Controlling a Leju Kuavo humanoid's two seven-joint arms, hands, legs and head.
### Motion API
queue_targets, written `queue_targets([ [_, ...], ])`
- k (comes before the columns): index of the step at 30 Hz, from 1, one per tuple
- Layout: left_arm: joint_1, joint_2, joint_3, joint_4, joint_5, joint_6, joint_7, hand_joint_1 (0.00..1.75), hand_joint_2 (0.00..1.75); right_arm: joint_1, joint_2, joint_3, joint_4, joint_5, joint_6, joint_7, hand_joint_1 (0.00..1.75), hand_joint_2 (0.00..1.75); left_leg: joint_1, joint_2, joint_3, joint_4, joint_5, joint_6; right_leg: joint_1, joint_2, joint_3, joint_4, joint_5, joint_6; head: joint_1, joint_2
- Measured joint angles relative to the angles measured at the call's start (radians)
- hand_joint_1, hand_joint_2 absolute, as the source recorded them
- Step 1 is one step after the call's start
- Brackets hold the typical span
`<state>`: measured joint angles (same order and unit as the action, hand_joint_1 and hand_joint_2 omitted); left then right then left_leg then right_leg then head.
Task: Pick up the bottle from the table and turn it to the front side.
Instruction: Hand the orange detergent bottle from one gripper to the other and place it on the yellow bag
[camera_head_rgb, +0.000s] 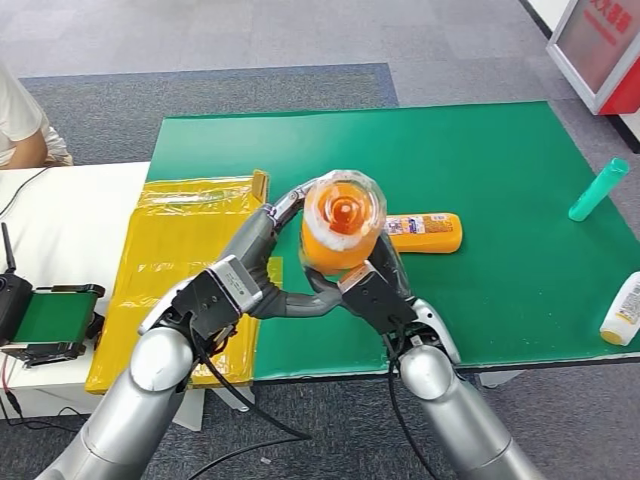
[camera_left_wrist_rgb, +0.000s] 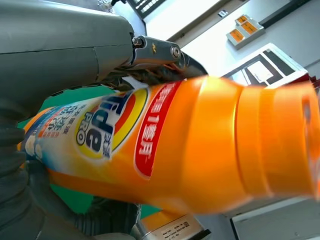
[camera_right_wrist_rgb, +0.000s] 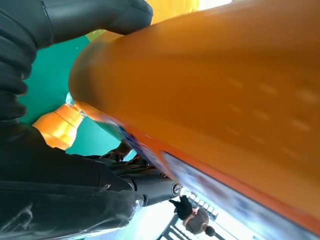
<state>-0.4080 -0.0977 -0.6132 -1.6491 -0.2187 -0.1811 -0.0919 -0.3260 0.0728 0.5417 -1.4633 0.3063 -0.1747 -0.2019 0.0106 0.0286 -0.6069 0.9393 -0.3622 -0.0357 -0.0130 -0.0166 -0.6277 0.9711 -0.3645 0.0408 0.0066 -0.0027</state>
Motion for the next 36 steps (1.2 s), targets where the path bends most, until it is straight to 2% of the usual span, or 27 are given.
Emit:
queue_targets([
  [4,0.000,0.000,0.002,0.000,0.000,0.001,0.000,1.70,1.75,0.006,0.000,0.000,-0.006,0.000,0.000,0.003,1.75,1.75,0.000,0.000,0.000,0.000,0.000,0.000,0.000,0.000,0.000,0.000,0.000,0.000,0.000,0.000],
  [6,0.000,0.000,0.004,0.000,0.000,0.002,0.000,1.40,1.75,0.012,0.000,0.000,-0.010,0.000,0.000,0.004,1.75,1.75,0.000,0.000,0.000,0.000,0.000,0.000,0.000,0.000,0.000,0.000,0.000,0.000,0.000,0.000],
  [8,0.000,0.000,0.006,0.000,0.000,0.005,0.000,0.98,1.75,0.015,0.000,0.000,-0.013,-0.001,0.001,0.004,1.75,1.75,0.000,0.000,0.000,0.000,0.000,0.000,0.000,0.000,0.000,0.000,0.000,0.000,0.000,0.000],
  [10,0.000,0.000,0.010,0.000,0.000,0.008,0.000,0.78,1.75,0.017,0.000,0.000,-0.015,-0.002,0.001,0.005,1.75,1.75,0.000,0.000,0.000,0.000,0.000,0.000,0.000,0.000,0.000,0.000,0.000,0.000,0.000,0.000],
  [11,0.000,0.000,0.011,0.000,0.000,0.010,0.000,0.75,1.75,0.017,0.000,0.000,-0.015,-0.002,0.001,0.005,1.75,1.75,0.000,0.000,0.000,0.000,0.000,0.000,0.000,0.000,0.000,0.000,0.000,0.000,0.000,0.000],
  [12,0.000,0.000,0.011,0.000,-0.001,0.012,0.000,0.78,1.75,0.018,0.000,0.000,-0.016,-0.002,0.001,0.005,1.75,1.75,0.000,0.000,0.000,0.000,0.000,0.000,0.000,0.000,0.000,0.000,0.000,0.000,0.000,0.000],
  [16,0.001,0.000,0.012,0.000,-0.008,0.020,0.000,1.71,1.75,0.019,0.000,-0.001,-0.017,-0.002,0.002,0.006,1.75,1.75,0.000,0.000,0.000,0.000,0.000,0.000,0.000,0.000,0.000,0.000,0.000,0.000,0.000,0.000],
  [23,0.003,-0.010,0.010,0.004,-0.045,0.059,0.003,1.75,1.75,0.037,0.000,0.017,-0.020,0.012,0.010,-0.002,1.75,1.75,0.000,0.000,-0.001,0.000,0.000,0.000,0.000,0.000,0.000,0.000,0.000,0.000,0.000,0.000],
  [24,0.004,-0.011,0.010,0.005,-0.045,0.061,0.003,1.75,1.75,0.038,0.000,0.019,-0.020,0.011,0.011,-0.003,1.37,1.75,0.000,0.000,-0.001,0.000,0.000,0.000,0.000,0.000,0.000,0.000,0.000,0.000,0.000,0.000],
  [27,0.006,-0.013,0.010,0.007,-0.046,0.070,0.000,1.75,1.75,0.040,0.000,0.024,-0.020,0.004,0.011,-0.005,0.06,1.75,0.000,0.000,-0.001,0.000,0.000,0.000,0.000,0.000,0.000,0.000,0.000,0.000,0.000,0.000],
  [28,0.008,-0.014,0.010,0.007,-0.046,0.075,-0.002,1.75,1.75,0.041,0.000,0.025,-0.020,-0.001,0.010,-0.006,0.00,1.75,0.000,0.000,-0.001,0.000,0.000,0.000,0.000,0.000,0.000,0.000,0.000,0.000,0.000,0.000],
  [36,0.040,-0.014,0.017,0.007,-0.014,0.114,-0.022,1.75,1.75,0.052,0.000,0.014,-0.013,-0.046,-0.017,-0.002,0.00,1.75,0.000,0.000,-0.001,0.000,0.000,0.000,0.000,0.000,0.000,0.000,0.000,0.000,0.000,0.000],
])
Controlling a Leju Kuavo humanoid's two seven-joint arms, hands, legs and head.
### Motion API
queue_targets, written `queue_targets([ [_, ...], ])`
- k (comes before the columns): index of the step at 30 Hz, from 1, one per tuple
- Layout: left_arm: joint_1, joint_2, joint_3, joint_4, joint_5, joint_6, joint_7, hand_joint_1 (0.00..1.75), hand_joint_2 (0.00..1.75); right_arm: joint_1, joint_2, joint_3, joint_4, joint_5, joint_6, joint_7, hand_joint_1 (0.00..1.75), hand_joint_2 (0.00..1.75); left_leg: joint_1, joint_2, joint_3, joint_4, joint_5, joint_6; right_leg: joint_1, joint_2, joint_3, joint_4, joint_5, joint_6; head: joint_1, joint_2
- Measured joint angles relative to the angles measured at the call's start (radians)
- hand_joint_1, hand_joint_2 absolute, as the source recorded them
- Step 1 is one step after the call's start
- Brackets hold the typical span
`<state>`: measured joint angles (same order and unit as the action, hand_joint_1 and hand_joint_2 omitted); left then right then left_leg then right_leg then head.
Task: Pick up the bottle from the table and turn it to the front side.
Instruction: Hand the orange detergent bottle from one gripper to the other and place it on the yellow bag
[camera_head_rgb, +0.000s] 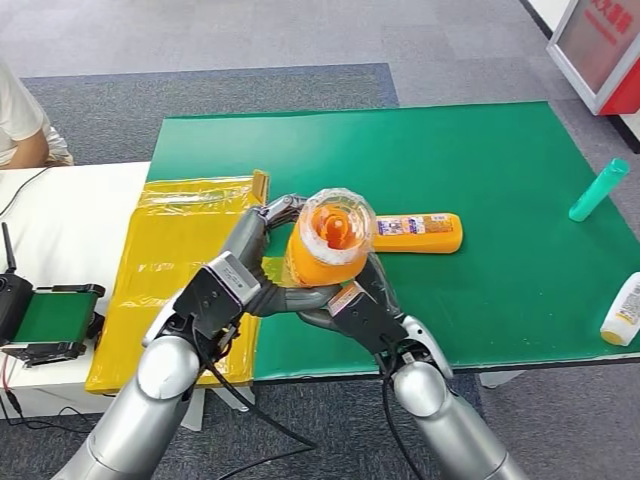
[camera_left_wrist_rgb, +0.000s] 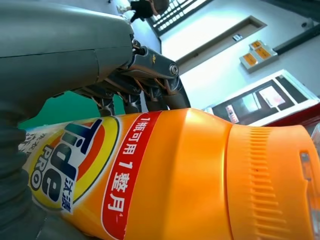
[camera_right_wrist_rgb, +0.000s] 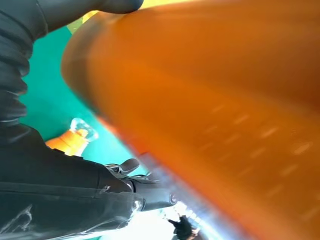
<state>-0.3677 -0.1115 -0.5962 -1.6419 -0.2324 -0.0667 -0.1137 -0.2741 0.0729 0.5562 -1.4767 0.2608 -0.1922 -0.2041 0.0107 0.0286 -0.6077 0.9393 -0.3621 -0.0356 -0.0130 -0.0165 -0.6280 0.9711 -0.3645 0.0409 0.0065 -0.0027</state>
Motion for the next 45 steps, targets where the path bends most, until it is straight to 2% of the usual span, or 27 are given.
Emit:
queue_targets([
  [9,0.025,0.027,0.047,-0.018,-0.143,0.115,-0.026,1.75,1.75,0.035,-0.001,-0.109,-0.004,-0.016,-0.028,0.005,0.00,1.75,0.000,0.000,0.000,0.000,0.000,0.000,0.000,0.000,0.000,0.000,0.000,0.000,0.000,0.000],
  [15,0.030,0.042,0.060,-0.029,-0.195,0.144,-0.031,1.75,1.75,0.048,-0.002,-0.150,-0.012,-0.017,-0.029,0.004,0.00,1.75,0.000,0.000,0.000,0.000,0.000,0.000,0.000,0.000,0.000,0.000,0.000,0.000,0.000,0.000],
  [18,0.032,0.050,0.063,-0.034,-0.350,0.220,-0.027,1.75,1.75,0.058,-0.002,-0.171,-0.023,-0.017,-0.034,0.004,0.00,1.75,0.000,0.000,0.000,0.000,0.000,0.000,0.000,0.000,0.000,0.000,0.000,0.000,0.000,0.000],
  [22,0.030,0.077,0.081,-0.041,-0.715,0.344,0.033,1.75,1.75,0.082,-0.003,-0.226,-0.061,-0.016,-0.042,-0.002,0.00,1.75,0.000,0.000,0.000,0.000,0.000,0.000,0.000,0.000,0.000,0.000,0.000,0.000,0.000,0.000],
  [24,0.027,0.099,0.092,-0.037,-0.837,0.354,0.064,1.75,1.75,0.099,-0.005,-0.258,-0.096,-0.017,-0.045,-0.017,0.00,1.75,0.000,0.000,0.000,0.000,0.000,0.000,0.000,0.000,0.000,0.000,0.000,0.000,0.000,0.000],
  [26,0.022,0.117,0.101,-0.029,-0.894,0.356,0.078,1.75,1.75,0.112,-0.006,-0.285,-0.136,-0.018,-0.045,-0.028,0.00,1.75,0.000,0.000,0.000,0.000,0.000,0.000,0.000,0.000,-0.001,0.000,0.000,0.000,0.000,0.000],
  [33,0.012,0.141,0.111,-0.005,-0.926,0.362,0.091,1.75,1.75,0.133,-0.008,-0.322,-0.209,-0.016,-0.044,-0.038,0.00,1.75,0.000,0.000,0.000,0.000,0.000,0.000,0.000,0.000,-0.001,0.000,0.000,0.000,0.000,0.000],
  [37,-0.002,0.155,0.111,0.018,-1.031,0.340,0.146,1.75,1.75,0.145,-0.009,-0.325,-0.254,-0.004,-0.046,-0.078,0.00,1.75,0.000,0.000,0.000,0.000,0.000,0.000,0.000,0.000,-0.001,0.000,0.000,0.000,0.000,0.000],
  [41,-0.040,0.178,0.122,0.131,-1.136,0.316,0.186,1.75,1.75,0.172,-0.015,-0.326,-0.376,0.019,-0.028,-0.097,0.00,1.75,0.000,0.000,0.000,0.000,0.000,0.000,0.000,0.001,-0.001,0.000,0.000,0.000,0.000,0.000],
  [45,-0.045,0.183,0.148,0.268,-1.149,0.363,0.181,1.75,1.75,0.193,-0.029,-0.321,-0.491,0.060,-0.010,-0.104,0.00,1.75,0.000,0.000,0.000,0.000,0.000,-0.001,0.000,0.001,-0.001,0.000,0.000,-0.001,0.000,0.000],
])
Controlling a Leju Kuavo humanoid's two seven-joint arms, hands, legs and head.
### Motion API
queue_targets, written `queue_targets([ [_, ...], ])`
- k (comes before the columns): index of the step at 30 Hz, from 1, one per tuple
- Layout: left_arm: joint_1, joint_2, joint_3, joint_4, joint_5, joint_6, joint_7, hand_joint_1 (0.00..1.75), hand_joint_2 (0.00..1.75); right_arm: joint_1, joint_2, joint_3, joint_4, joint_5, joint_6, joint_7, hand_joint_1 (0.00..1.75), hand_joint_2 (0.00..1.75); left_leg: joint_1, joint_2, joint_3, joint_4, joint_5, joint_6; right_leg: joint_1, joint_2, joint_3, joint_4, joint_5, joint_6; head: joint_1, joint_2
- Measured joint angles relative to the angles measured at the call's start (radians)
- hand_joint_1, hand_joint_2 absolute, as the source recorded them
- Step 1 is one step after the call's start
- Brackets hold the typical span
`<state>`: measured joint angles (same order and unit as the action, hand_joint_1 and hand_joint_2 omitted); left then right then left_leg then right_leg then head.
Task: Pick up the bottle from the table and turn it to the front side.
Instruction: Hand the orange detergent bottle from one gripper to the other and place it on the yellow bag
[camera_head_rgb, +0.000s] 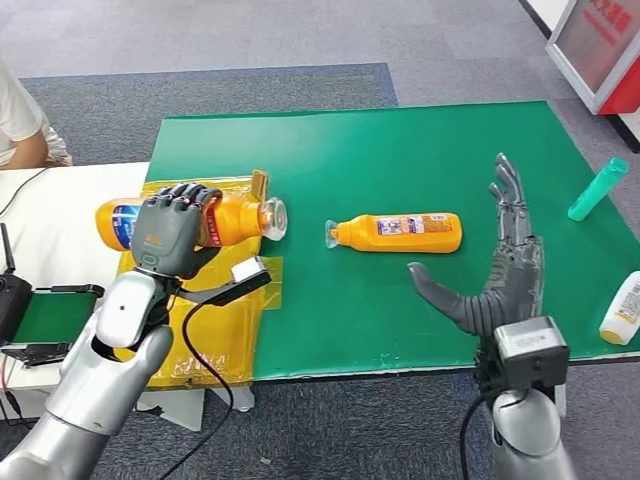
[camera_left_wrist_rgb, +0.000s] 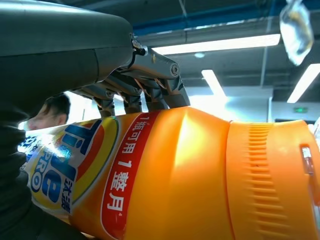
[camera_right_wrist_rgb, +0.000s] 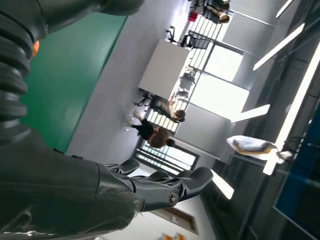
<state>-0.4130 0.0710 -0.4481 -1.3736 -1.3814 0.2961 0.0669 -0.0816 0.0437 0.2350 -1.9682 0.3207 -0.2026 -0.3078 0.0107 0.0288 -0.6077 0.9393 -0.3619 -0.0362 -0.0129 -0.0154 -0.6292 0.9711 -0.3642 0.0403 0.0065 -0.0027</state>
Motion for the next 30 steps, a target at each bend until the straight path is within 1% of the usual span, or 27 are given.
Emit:
queue_targets([
  [2,0.001,0.000,0.017,0.066,0.006,0.032,-0.006,1.75,1.75,0.010,-0.013,0.008,-0.039,0.017,0.014,0.002,0.00,1.75,0.000,0.000,0.000,0.000,0.000,0.000,0.000,0.000,0.000,0.000,0.000,0.000,0.000,0.000],
  [4,0.001,-0.001,0.034,0.136,0.018,0.044,-0.012,1.75,1.75,0.018,-0.026,0.021,-0.071,0.026,0.027,0.000,0.00,1.75,0.000,0.000,0.000,0.000,0.000,0.000,0.000,0.000,0.000,0.000,0.000,0.000,0.000,0.000],
  [10,0.001,-0.016,0.078,0.353,0.065,0.001,-0.042,1.75,1.75,0.039,-0.060,0.054,-0.153,0.030,0.043,-0.025,0.00,1.75,0.000,0.000,0.000,0.000,0.000,0.000,0.000,0.000,0.000,0.000,0.000,0.000,0.000,0.000],
  [14,-0.005,-0.031,0.100,0.470,0.074,-0.012,-0.065,1.75,1.75,0.051,-0.076,0.063,-0.186,0.031,0.046,-0.034,0.00,1.75,0.000,0.000,0.000,0.000,0.000,0.000,0.000,0.000,0.000,0.000,0.000,0.000,0.000,0.000],
  [17,-0.020,-0.041,0.112,0.525,0.078,-0.010,-0.079,1.75,1.75,0.059,-0.084,0.071,-0.199,0.042,0.047,-0.046,0.00,1.75,0.000,0.000,0.000,0.000,0.000,0.000,0.000,0.000,0.001,0.000,0.000,0.000,0.000,0.000],
  [22,-0.038,-0.059,0.117,0.589,0.083,-0.010,-0.080,1.75,1.75,0.075,-0.094,0.076,-0.220,0.062,0.029,-0.062,0.00,1.75,0.000,0.000,0.001,0.000,-0.001,0.000,0.000,0.000,0.002,0.000,0.000,0.000,0.000,0.000],
  [29,-0.043,-0.071,0.129,0.643,0.096,0.011,-0.073,1.75,1.75,0.087,-0.106,0.076,-0.236,0.071,0.016,-0.068,0.00,1.75,0.000,0.000,0.004,0.000,-0.002,0.001,0.000,0.000,0.005,0.000,-0.001,0.000,0.000,0.000],
  [30,-0.043,-0.072,0.132,0.646,0.097,0.018,-0.072,1.68,1.31,0.087,-0.106,0.077,-0.236,0.072,0.014,-0.069,0.00,1.75,0.000,0.000,0.005,0.000,-0.002,0.001,0.000,0.000,0.006,0.000,-0.001,0.000,0.000,0.000],
])
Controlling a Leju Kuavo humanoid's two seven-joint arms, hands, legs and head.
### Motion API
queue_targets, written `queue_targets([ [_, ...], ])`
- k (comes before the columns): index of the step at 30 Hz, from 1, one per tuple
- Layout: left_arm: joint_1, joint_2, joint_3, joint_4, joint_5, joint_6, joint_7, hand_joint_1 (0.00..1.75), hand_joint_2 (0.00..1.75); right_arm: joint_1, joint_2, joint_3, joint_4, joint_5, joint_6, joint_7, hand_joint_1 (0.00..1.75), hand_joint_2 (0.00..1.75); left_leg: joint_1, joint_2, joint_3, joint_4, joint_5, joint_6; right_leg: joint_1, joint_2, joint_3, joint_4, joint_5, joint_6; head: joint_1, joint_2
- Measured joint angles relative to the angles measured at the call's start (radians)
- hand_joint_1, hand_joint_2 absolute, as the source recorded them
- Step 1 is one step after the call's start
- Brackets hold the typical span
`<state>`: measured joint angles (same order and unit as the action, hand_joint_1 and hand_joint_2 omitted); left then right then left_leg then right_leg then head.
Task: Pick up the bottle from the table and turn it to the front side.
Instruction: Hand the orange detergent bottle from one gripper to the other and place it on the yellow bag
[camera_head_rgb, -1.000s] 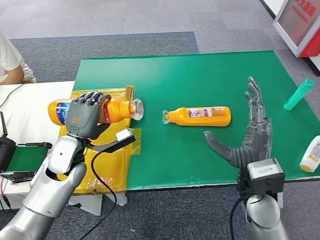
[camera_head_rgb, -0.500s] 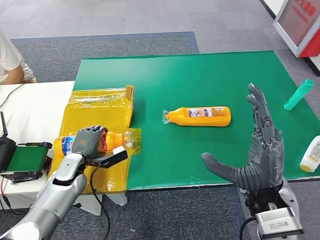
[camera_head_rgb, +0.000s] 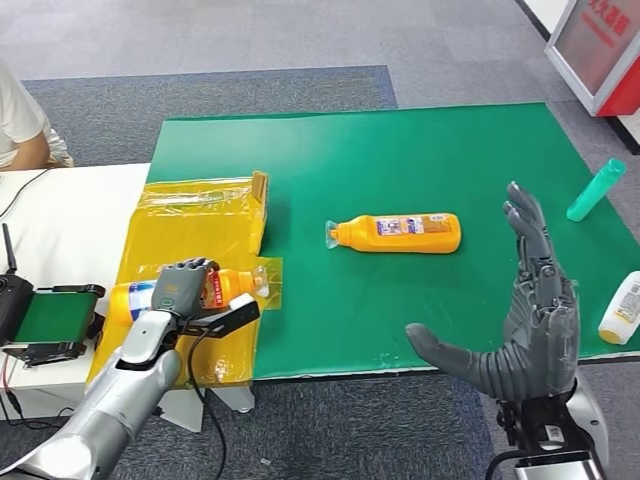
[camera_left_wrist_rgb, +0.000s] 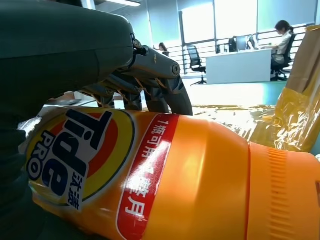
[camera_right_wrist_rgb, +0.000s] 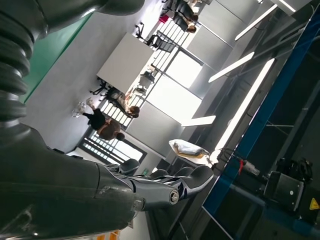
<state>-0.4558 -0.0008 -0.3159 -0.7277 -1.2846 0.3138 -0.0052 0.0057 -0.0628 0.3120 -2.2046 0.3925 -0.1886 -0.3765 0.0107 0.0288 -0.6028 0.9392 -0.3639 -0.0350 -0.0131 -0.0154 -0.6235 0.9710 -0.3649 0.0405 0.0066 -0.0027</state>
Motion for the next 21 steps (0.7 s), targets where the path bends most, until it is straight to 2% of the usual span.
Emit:
queue_targets([
  [3,0.002,-0.002,0.005,0.008,0.001,0.024,0.004,0.37,0.00,0.000,-0.003,0.003,-0.001,0.005,-0.005,0.000,0.00,1.75,0.000,0.000,0.001,0.000,0.000,0.000,0.000,0.000,0.001,0.000,0.000,0.000,0.000,0.000],
  [4,0.003,-0.003,0.007,0.010,0.000,0.033,0.006,0.00,0.00,0.000,-0.004,0.005,-0.001,0.007,-0.007,0.000,0.00,1.75,0.000,0.000,0.001,0.000,0.000,0.000,0.000,0.000,0.001,0.000,0.000,0.000,0.000,0.000],
  [21,0.067,-0.018,0.031,-0.014,0.033,0.106,-0.033,0.00,0.00,0.017,-0.009,0.008,-0.001,0.012,-0.015,0.002,0.00,1.75,0.000,0.000,0.001,0.000,0.000,0.000,0.000,0.000,0.000,0.000,0.000,0.000,0.000,0.000],
])
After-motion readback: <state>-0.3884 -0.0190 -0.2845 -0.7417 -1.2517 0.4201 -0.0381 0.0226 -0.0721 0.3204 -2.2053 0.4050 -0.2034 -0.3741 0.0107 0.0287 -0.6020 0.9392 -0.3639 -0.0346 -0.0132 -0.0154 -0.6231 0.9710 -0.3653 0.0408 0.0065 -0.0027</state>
